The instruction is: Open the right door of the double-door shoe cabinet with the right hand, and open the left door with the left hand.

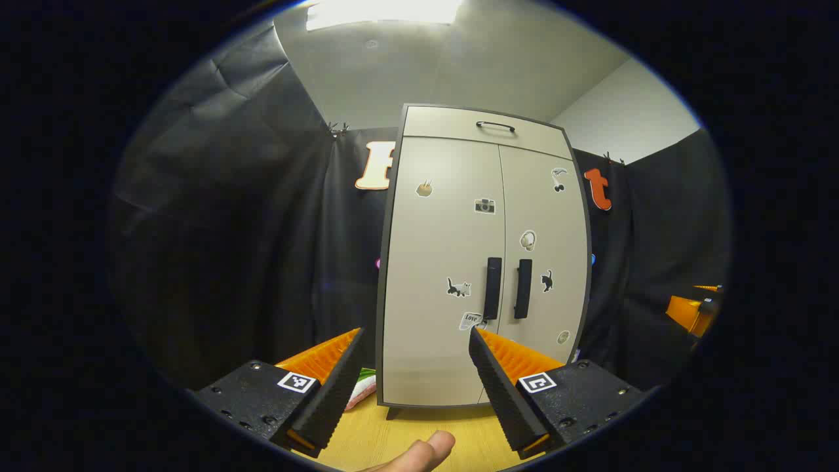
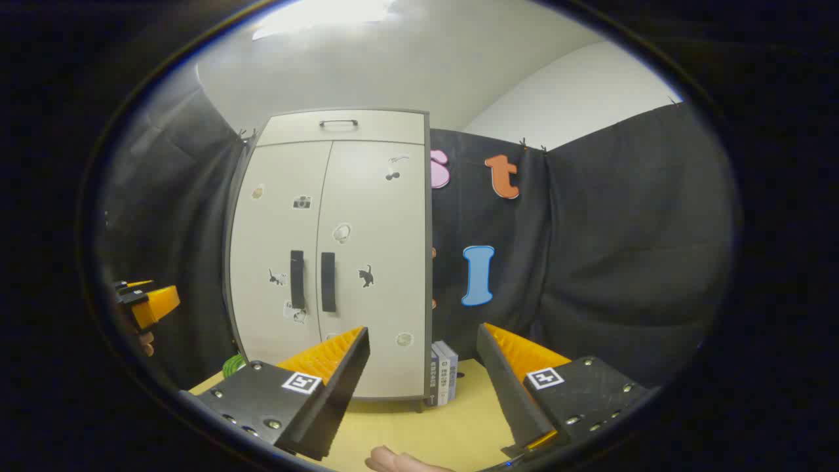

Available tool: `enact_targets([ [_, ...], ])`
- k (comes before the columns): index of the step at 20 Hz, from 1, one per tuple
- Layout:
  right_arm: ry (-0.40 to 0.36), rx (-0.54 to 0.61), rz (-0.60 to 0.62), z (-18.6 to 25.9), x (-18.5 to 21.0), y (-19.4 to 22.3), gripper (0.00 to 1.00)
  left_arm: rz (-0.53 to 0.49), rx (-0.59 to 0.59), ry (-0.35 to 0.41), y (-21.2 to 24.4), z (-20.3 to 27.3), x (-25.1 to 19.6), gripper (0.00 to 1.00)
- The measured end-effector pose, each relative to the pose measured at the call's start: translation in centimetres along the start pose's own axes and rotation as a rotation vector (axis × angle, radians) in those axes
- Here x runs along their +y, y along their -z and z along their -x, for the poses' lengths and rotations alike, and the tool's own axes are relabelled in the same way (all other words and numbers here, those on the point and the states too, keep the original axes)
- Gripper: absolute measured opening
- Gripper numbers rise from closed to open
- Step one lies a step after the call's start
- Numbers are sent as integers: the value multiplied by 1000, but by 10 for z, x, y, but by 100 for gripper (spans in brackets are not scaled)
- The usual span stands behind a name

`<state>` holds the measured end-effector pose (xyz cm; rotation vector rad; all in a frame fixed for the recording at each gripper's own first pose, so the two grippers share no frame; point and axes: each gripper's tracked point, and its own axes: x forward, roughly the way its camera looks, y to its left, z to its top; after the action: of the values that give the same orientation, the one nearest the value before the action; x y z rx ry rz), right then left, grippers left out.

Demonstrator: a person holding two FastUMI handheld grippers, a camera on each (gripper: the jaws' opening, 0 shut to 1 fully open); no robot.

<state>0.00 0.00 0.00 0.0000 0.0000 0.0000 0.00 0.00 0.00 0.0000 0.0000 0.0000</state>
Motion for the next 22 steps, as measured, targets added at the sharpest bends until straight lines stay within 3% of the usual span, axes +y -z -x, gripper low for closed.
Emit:
enact_targets([
  [6,-26,-3,35,1,8,5,100,-10,-8,-4,-4,-1,4,96],
  [11,-47,-3,44,-4,19,11,94,-1,17,9,5,1,-1,94],
  [12,-51,-1,40,-6,20,13,98,2,29,12,9,0,-2,96],
  [22,-109,32,7,-57,60,23,98,-3,31,58,20,-9,-1,96],
])
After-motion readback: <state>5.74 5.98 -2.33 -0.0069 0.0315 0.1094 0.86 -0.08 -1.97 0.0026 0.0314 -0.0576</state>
